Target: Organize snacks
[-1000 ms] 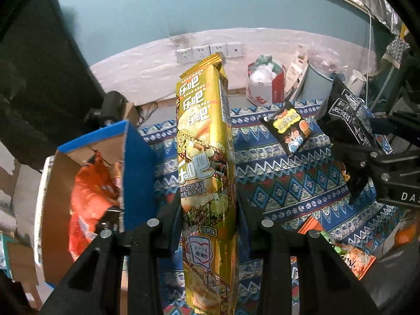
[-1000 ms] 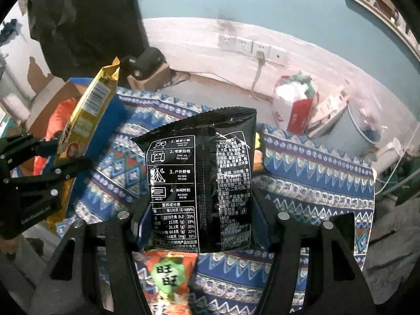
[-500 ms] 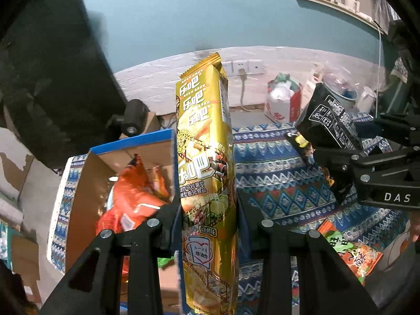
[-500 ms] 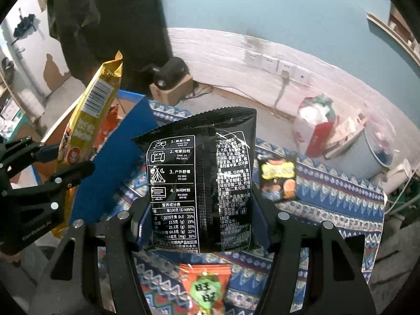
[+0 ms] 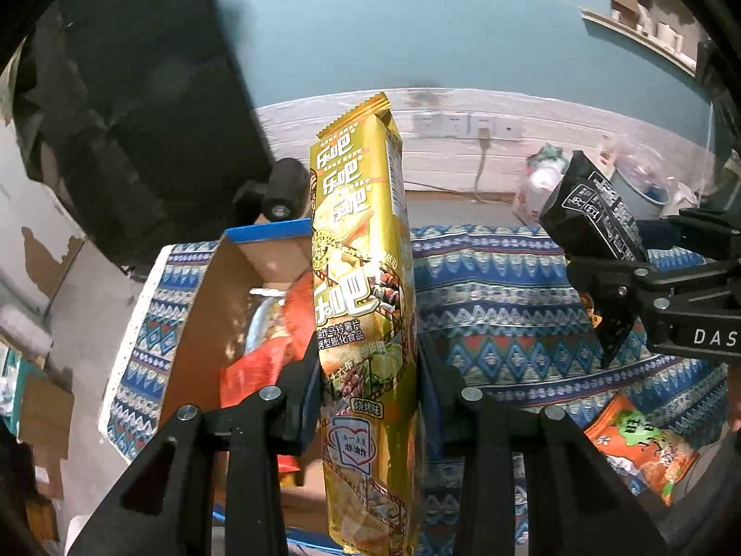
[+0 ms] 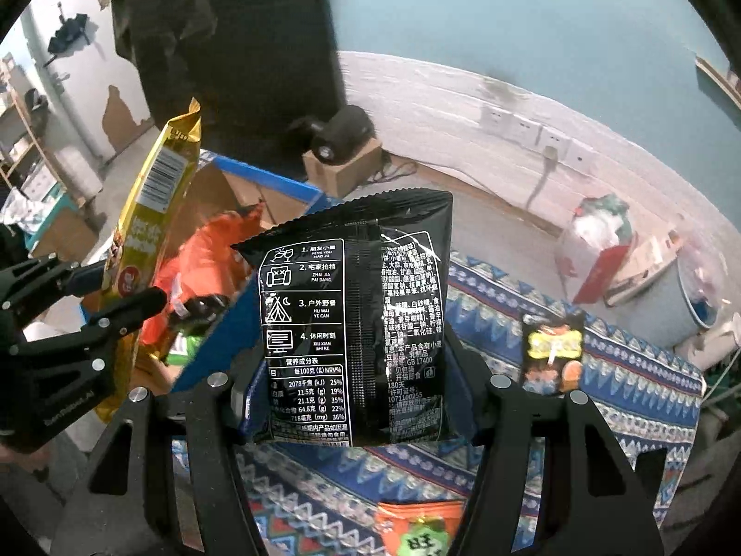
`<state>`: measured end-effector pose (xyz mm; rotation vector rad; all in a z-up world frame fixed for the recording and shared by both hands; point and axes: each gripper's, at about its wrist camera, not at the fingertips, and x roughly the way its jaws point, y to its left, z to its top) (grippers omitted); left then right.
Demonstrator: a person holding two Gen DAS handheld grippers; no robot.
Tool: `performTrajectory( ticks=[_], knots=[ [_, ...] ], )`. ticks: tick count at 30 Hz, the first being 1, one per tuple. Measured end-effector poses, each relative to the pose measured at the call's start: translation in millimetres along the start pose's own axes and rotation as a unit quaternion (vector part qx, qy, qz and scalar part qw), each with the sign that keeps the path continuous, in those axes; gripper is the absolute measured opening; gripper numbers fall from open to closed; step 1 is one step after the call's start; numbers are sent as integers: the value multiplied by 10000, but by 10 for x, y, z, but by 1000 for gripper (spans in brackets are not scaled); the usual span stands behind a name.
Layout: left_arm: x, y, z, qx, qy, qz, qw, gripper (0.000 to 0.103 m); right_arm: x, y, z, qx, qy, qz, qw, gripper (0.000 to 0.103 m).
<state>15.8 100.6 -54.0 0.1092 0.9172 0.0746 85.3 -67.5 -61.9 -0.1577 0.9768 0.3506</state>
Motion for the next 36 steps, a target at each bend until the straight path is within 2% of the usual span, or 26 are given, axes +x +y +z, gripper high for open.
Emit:
performTrajectory(
  ticks=[16, 22, 29, 31, 33, 36],
  knots=[
    [292, 764, -194, -664, 346, 356, 9966, 37, 326, 553, 285, -305, 121, 305, 9990, 63],
    [447, 988, -263, -742, 506, 521, 9946, 37, 461, 738, 334, -438, 221, 387, 9980, 63],
    [548, 1147, -348, -842, 759, 503, 9923, 37, 592, 969, 380, -604, 331, 491, 9964, 63],
    [520, 1178, -368, -848, 811, 571, 9915, 42, 632, 1042, 391, -656, 370, 539, 9957, 63],
    [473, 1208, -380, -843, 811, 635, 9911, 55, 667, 1117, 409, -703, 392, 566, 9951, 63],
    [358, 1264, -409, -815, 719, 731, 9914, 60, 716, 1244, 440, -768, 421, 659, 9940, 63]
  ],
)
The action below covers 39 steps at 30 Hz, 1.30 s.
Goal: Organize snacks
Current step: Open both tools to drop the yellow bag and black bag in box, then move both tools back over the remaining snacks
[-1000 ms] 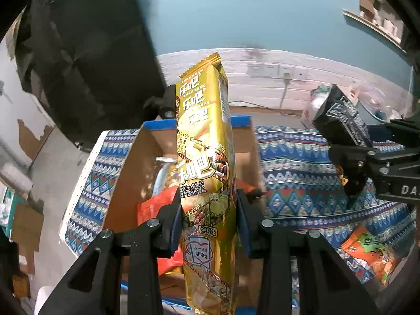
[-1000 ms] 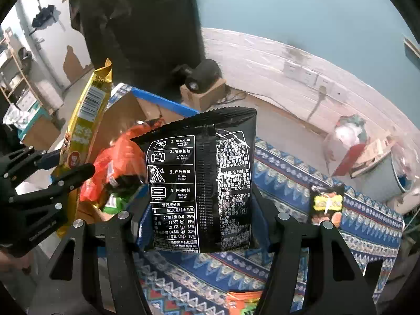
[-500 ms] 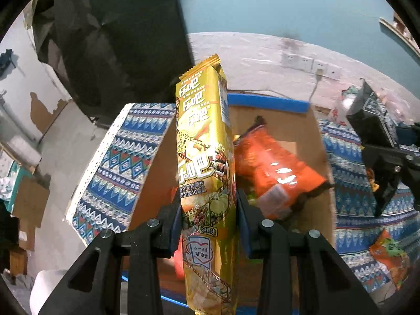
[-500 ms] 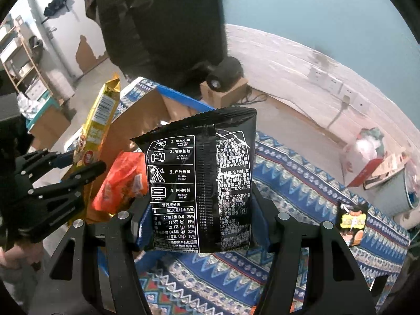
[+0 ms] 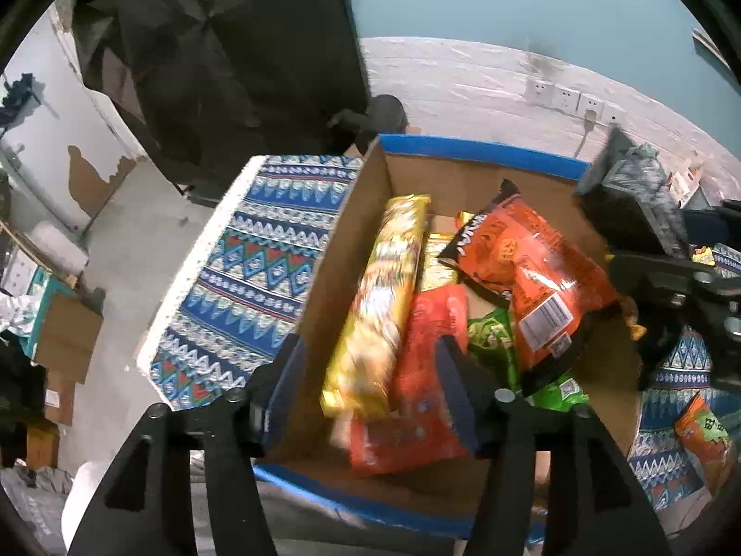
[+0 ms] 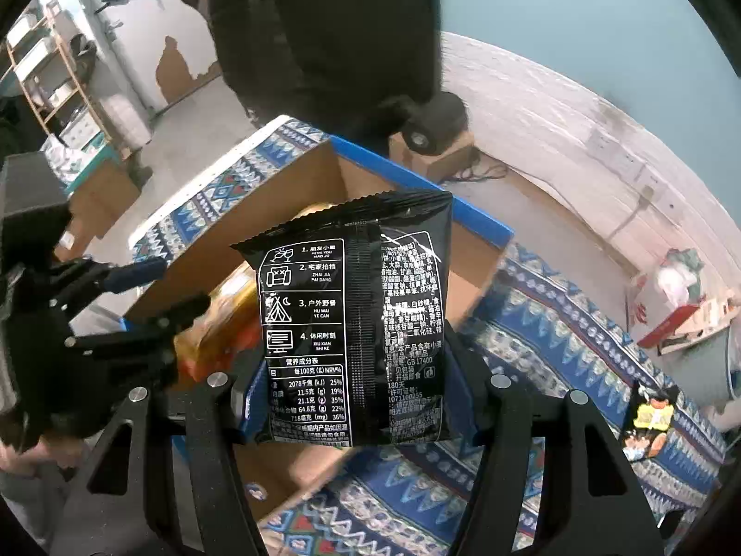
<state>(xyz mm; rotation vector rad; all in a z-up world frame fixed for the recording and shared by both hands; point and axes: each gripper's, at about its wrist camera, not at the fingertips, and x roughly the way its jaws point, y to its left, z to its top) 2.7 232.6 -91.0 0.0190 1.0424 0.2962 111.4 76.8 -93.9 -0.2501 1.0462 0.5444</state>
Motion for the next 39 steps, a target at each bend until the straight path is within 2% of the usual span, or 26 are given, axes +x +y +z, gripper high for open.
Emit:
performTrajectory(
  ticks=[8, 13, 17, 21, 30, 39],
  knots=[
    [-149, 236, -55, -134, -42, 215, 9997, 67, 226, 282, 97, -206, 168, 140, 9995, 63],
    [-162, 324, -91, -176, -9, 327, 9993, 67, 294, 409, 120, -321, 233, 196, 9990, 64],
    [-202, 347, -101, -190, -40, 334, 9993, 68, 297, 433, 113, -308, 243, 174, 9991, 73],
    [-238, 317, -84, -173, -97, 287, 9994, 70, 211, 393, 97, -211, 173, 158, 9995, 74],
    [-359, 1, -45, 102, -194, -216, 9995, 70, -117, 74, -86, 3, 135, -123, 9998, 76],
    [-484, -571, -85, 586, -177, -857, 9944, 70, -458, -398, -488, 332, 249, -535, 9977, 76]
  ],
)
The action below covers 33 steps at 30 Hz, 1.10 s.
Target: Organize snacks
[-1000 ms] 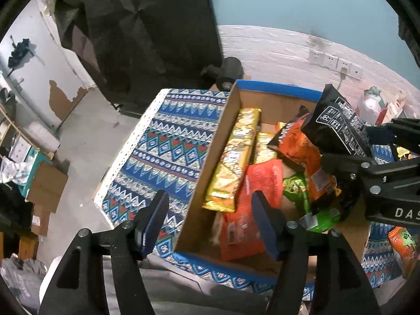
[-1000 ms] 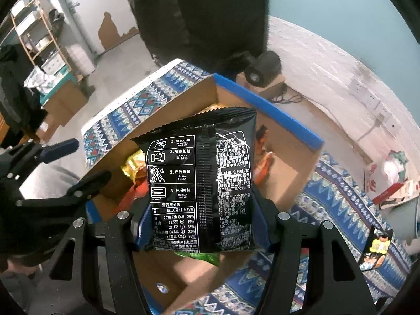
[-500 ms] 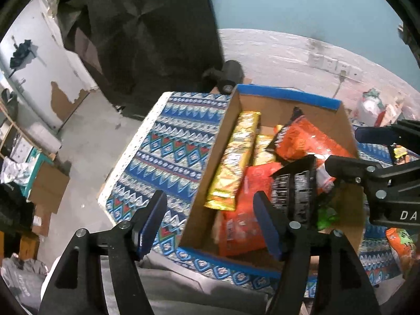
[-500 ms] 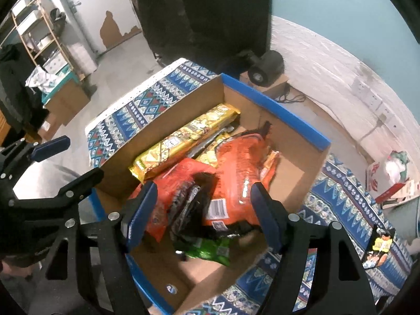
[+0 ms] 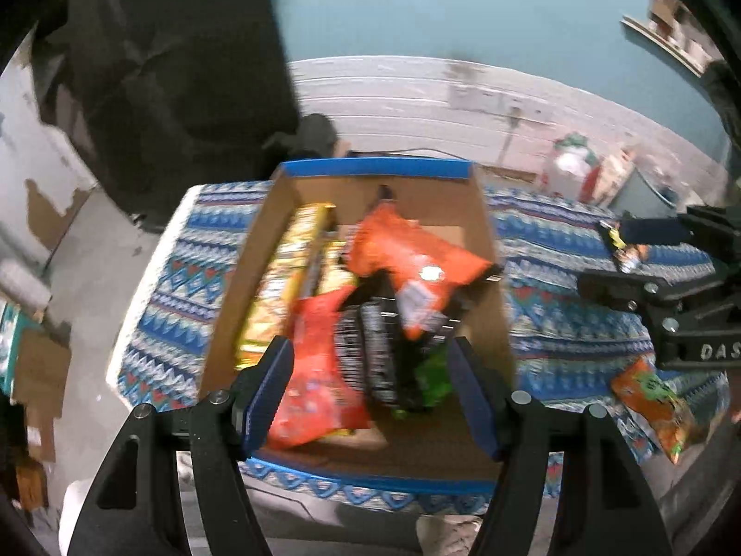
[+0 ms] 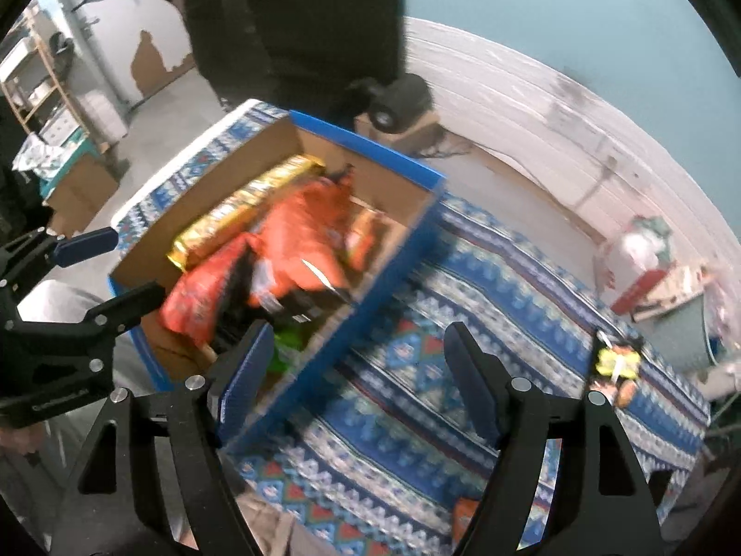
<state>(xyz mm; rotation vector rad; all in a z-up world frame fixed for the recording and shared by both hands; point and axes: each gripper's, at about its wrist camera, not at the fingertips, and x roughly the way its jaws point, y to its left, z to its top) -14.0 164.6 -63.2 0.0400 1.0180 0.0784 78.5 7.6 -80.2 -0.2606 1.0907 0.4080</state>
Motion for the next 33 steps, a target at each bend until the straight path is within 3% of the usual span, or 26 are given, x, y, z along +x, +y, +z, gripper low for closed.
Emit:
performTrajectory(
  ticks=[18, 33],
  knots=[
    [1, -1061, -116, 1092, 197, -474, 9927, 73, -121, -947, -1105, 813, 744, -443, 9929, 77],
    [374, -1689, -494, 1881, 784, -396, 9782, 75, 286, -1255, -1976, 1314, 1821, -198, 9743, 77]
  ],
)
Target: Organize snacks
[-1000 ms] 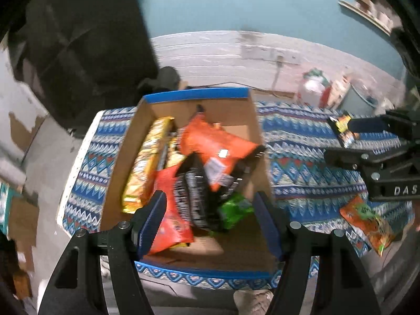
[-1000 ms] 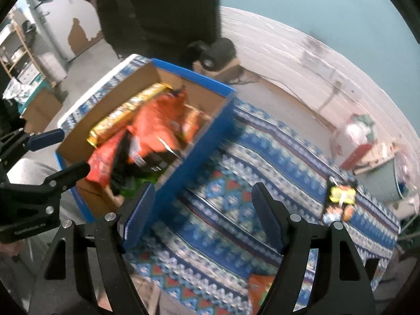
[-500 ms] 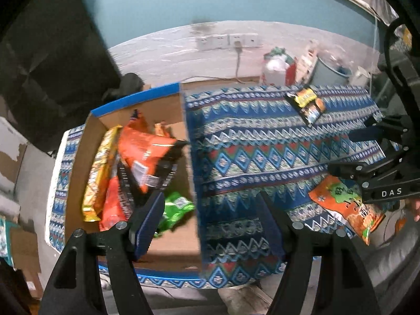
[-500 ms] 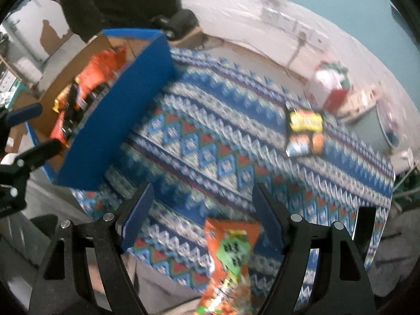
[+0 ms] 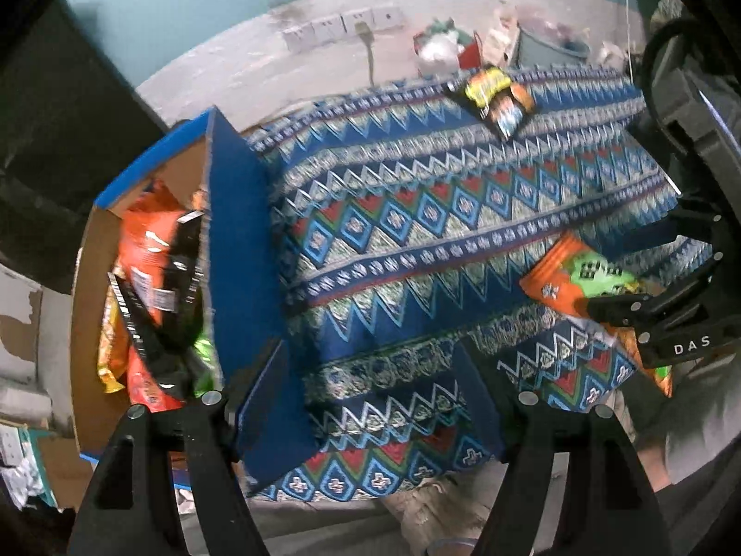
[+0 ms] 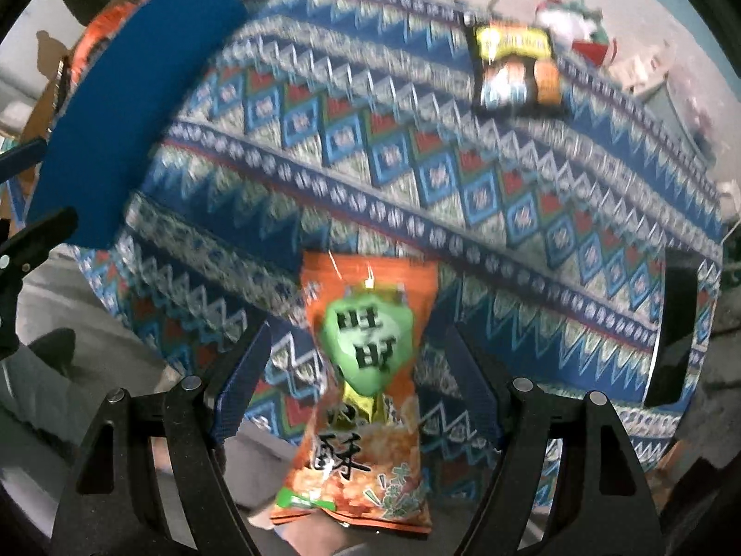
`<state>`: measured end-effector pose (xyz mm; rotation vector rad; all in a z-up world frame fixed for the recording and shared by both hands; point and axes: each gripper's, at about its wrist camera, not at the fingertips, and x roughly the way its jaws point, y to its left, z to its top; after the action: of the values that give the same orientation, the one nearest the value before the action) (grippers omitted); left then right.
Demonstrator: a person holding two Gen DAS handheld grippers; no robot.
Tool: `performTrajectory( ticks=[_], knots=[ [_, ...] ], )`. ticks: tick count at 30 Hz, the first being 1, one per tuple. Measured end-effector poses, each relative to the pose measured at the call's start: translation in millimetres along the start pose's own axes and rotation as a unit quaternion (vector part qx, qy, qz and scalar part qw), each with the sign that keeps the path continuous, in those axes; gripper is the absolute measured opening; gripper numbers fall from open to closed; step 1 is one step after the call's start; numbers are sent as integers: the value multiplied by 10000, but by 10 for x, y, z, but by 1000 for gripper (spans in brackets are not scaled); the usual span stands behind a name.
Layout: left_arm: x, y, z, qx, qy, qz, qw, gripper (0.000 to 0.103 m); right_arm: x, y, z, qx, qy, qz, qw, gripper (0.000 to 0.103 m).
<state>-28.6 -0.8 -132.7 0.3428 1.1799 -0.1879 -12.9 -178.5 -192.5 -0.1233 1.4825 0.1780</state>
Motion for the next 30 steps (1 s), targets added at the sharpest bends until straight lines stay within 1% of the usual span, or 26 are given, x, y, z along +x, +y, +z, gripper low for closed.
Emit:
performTrajectory(
  ticks=[2, 11, 13, 14, 15, 16, 17, 18, 20, 23, 30],
  knots=[
    [79, -58, -17, 48, 108, -81, 9999, 75, 73, -12, -43, -10, 116, 4, 9999, 77],
    [313, -204, -29, 185, 370, -61, 9991, 75, 325, -17, -161, -94, 419, -7, 9991, 76],
    [337, -208, -15, 182, 395, -68, 9990, 75, 385, 12, -175, -206, 491, -24, 9986, 69],
    [348, -209, -8, 177, 402, -77, 9990, 75, 432, 32, -200, -244, 533, -27, 9983, 54],
    [359, -212, 4, 171, 405, -86, 9990, 75, 456, 41, -225, -260, 543, -52, 9982, 50],
    [374, -211, 18, 162, 411, -90, 9990, 75, 453, 45, -242, -288, 502, -49, 9983, 49],
    [387, -208, 32, 151, 415, -90, 9990, 75, 436, 52, -250, -309, 446, -34, 9985, 41],
    [399, -209, 54, 134, 413, -87, 9990, 75, 410, 40, -254, -310, 392, -47, 9987, 37],
    [410, -203, 110, 68, 379, -86, 9992, 75, 342, -44, -242, -267, 260, -129, 9992, 35],
    [433, -194, 213, -24, 347, -100, 9993, 75, 257, -190, -230, -79, 100, -111, 9999, 33],
    [437, -258, 465, -94, 216, -120, 9997, 75, 18, -497, -209, 221, -385, -339, 9984, 32]
  ],
)
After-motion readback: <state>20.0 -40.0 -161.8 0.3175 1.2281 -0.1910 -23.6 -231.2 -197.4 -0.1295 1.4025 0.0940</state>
